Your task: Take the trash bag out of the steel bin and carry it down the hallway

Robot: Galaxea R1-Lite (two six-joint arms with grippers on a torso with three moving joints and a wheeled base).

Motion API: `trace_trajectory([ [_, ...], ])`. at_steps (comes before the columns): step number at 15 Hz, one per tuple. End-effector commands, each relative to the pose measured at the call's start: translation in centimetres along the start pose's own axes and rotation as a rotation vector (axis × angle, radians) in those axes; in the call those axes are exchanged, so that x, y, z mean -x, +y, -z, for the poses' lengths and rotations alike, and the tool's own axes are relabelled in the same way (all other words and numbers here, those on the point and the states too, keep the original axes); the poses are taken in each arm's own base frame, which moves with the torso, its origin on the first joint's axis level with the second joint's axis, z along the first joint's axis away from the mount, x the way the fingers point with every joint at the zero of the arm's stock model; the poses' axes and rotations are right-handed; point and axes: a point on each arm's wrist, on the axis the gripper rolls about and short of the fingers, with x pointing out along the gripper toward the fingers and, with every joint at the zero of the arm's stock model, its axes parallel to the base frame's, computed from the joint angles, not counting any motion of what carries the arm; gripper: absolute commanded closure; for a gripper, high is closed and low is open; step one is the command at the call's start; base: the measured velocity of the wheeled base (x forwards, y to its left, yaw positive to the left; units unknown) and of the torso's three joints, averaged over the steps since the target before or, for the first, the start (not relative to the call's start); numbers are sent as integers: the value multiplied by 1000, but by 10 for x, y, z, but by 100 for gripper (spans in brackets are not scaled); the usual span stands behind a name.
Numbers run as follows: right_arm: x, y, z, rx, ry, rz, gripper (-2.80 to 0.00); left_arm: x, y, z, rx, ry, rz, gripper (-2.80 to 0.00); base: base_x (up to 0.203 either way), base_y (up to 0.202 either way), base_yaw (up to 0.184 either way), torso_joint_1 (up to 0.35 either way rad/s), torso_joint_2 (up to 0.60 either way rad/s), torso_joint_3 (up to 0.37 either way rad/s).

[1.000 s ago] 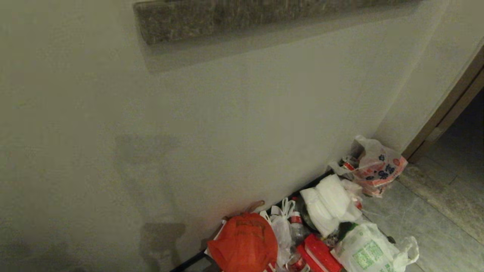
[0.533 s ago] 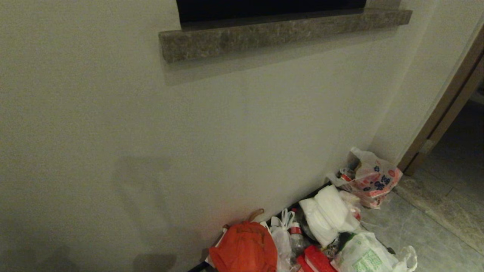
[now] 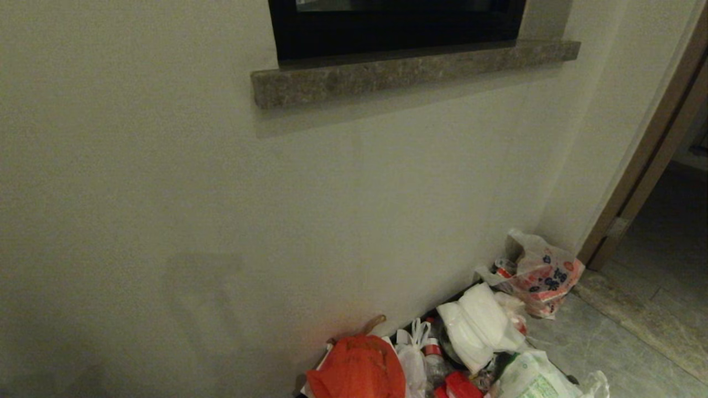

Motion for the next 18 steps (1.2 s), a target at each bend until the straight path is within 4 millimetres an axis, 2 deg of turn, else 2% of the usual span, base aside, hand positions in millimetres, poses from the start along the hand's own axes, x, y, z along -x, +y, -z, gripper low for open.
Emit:
trace_trajectory([
  [1,0,0,0,0,-1,0,0,0,0,0,-7,0,2,0,0,0,0,0,0,0],
  [18,0,0,1,1,1,0,0,0,0,0,-7,0,2,0,0,0,0,0,1,15],
])
